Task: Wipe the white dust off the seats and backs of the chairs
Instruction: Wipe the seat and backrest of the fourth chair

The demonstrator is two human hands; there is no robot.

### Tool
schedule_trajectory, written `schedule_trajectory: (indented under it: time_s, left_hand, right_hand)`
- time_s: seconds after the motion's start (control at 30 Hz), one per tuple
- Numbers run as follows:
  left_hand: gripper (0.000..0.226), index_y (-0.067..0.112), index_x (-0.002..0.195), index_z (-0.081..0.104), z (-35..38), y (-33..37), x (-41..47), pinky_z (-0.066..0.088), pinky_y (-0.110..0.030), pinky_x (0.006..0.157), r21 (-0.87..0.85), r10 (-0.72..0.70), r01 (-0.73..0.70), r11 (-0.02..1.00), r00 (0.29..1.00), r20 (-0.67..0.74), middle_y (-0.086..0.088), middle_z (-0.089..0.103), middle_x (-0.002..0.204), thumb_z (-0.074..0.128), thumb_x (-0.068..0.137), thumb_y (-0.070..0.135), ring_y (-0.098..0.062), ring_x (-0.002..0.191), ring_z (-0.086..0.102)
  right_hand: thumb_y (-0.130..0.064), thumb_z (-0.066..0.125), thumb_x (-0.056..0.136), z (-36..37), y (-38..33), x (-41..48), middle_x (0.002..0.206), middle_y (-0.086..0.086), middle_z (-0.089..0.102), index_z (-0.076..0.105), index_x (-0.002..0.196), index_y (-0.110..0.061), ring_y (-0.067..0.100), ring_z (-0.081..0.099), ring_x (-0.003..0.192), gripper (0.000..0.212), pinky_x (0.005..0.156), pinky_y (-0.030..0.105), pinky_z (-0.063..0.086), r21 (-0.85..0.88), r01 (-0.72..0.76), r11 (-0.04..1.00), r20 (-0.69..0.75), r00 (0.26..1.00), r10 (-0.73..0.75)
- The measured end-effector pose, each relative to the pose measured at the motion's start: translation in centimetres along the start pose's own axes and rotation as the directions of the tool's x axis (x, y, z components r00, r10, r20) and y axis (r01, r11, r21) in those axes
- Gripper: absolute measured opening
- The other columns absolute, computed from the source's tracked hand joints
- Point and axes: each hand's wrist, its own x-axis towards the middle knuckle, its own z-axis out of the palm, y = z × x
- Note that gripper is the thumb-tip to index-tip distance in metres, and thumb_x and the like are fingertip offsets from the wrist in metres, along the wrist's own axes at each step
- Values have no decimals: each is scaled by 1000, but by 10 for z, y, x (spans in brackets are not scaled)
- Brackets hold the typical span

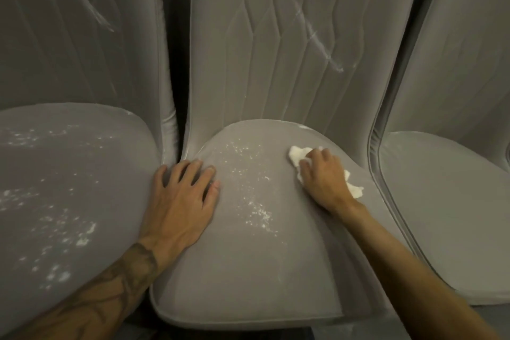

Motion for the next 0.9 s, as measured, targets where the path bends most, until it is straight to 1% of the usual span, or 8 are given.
schedule_trajectory:
  time_s: [0.07, 0.13, 0.27, 0.33, 0.53, 0.77, 0.83, 0.9]
  left_hand:
    - [46, 25, 136, 58, -1, 1, 1, 33, -57, 111, 7, -7, 7, 1000, 1000, 18, -2, 56, 140, 31, 106, 47, -27, 130, 49]
    - [45, 26, 135, 58, -1, 1, 2, 33, -57, 110, 6, -11, 11, 1000, 1000, 21, -1, 56, 139, 30, 106, 48, -27, 130, 49]
    - [46, 27, 134, 57, -1, 0, 1, 35, -56, 108, -4, -1, 1, 1000, 1000, 0, 0, 55, 138, 28, 106, 49, -26, 129, 49]
    - [46, 27, 133, 57, -1, 0, 1, 35, -56, 107, 0, 1, -1, 1000, 1000, -5, 0, 55, 137, 27, 106, 49, -26, 128, 50]
    - [44, 28, 134, 57, 0, 0, 2, 34, -55, 109, 14, -10, 10, 1000, 1000, 10, 0, 54, 139, 29, 107, 48, -26, 129, 49]
    - [46, 29, 134, 57, -1, 1, 2, 35, -55, 109, -6, -12, 12, 1000, 1000, 7, 1, 54, 139, 27, 107, 49, -25, 129, 49]
    - [44, 29, 133, 57, -2, 1, 2, 34, -55, 109, -12, -15, 15, 1000, 1000, -4, 2, 55, 138, 28, 107, 49, -25, 129, 50]
    - [42, 28, 132, 59, -3, 3, 2, 35, -54, 108, -10, -21, 21, 1000, 1000, -11, 1, 56, 137, 31, 106, 47, -24, 127, 50]
  right_hand:
    - [-21, 43, 104, -2, 5, 24, 121, 29, 55, 54, 116, 5, 45, 50, 107, 31, 96, 48, 36, -9, -185, 983, -11, 983, 185]
    - [-23, 40, 105, 4, -14, 33, 126, 28, 52, 52, 121, 3, 45, 49, 111, 33, 98, 48, 36, -10, -185, 983, 5, 983, 185]
    - [-27, 43, 103, 27, -61, 3, 113, 17, 55, 55, 106, -8, 35, 49, 96, 23, 86, 45, 36, 87, 236, 968, 84, 966, -243]
    - [-27, 47, 102, 21, -53, -2, 104, 16, 54, 53, 99, -8, 33, 48, 88, 20, 82, 43, 35, 165, 277, 946, 69, 954, -291]
    - [-19, 45, 103, 9, -5, 48, 119, 30, 55, 54, 115, 7, 46, 50, 109, 30, 95, 47, 37, 21, -130, 991, -4, 992, 130]
    - [-30, 45, 102, 24, -58, 0, 101, 11, 52, 49, 97, -13, 29, 44, 85, 19, 80, 43, 37, 181, 303, 936, 60, 946, -318]
    - [-22, 50, 102, 21, -40, 17, 103, 20, 56, 55, 99, -5, 37, 49, 88, 18, 81, 46, 38, 112, 292, 950, 21, 955, -296]
    - [-17, 48, 102, 20, -25, 46, 112, 29, 57, 57, 108, 4, 44, 52, 99, 24, 88, 49, 38, 52, 102, 993, -3, 995, -102]
